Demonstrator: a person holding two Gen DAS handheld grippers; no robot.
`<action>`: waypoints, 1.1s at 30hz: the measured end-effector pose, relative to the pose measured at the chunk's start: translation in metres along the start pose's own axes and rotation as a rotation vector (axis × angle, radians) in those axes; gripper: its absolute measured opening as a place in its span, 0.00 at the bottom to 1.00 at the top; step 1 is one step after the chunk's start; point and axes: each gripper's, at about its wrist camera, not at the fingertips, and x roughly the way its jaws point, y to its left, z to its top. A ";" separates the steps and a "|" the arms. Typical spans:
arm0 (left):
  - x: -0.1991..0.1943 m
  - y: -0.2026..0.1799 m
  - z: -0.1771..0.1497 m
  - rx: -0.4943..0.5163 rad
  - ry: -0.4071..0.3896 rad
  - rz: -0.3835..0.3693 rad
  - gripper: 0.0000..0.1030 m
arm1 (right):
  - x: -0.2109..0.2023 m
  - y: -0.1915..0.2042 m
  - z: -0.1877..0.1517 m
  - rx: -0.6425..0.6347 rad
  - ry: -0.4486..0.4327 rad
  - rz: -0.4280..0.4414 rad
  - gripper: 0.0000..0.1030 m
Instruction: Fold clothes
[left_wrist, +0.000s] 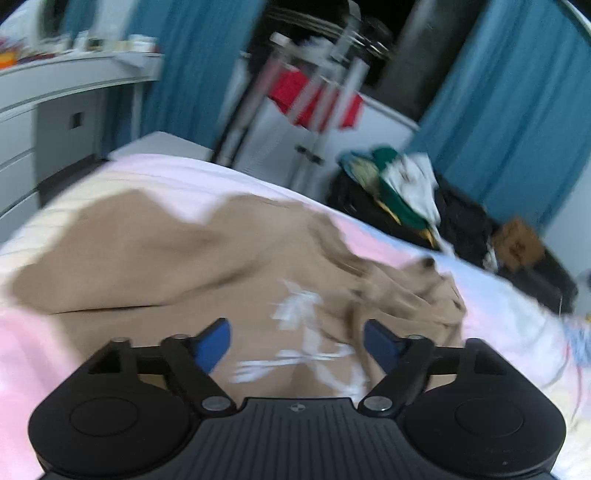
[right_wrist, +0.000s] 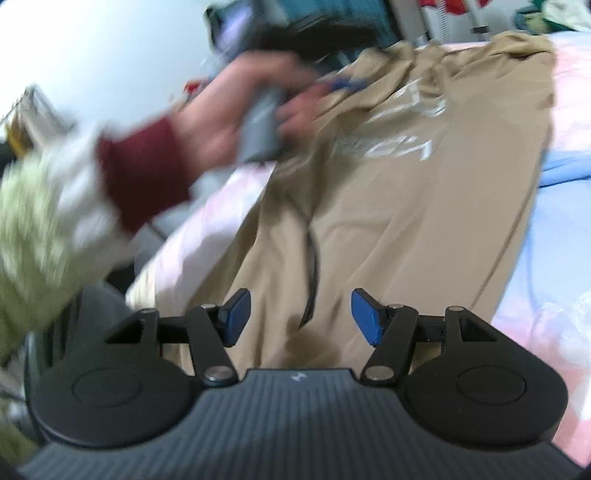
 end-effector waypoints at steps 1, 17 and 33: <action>-0.011 0.018 0.002 -0.036 -0.012 0.004 0.81 | -0.004 -0.004 0.001 0.034 -0.024 -0.011 0.62; 0.018 0.144 0.010 -0.303 -0.190 0.076 0.95 | -0.003 -0.037 0.008 0.307 -0.203 -0.250 0.62; 0.039 0.073 0.030 0.084 -0.322 0.184 0.10 | 0.014 -0.041 0.015 0.286 -0.272 -0.273 0.62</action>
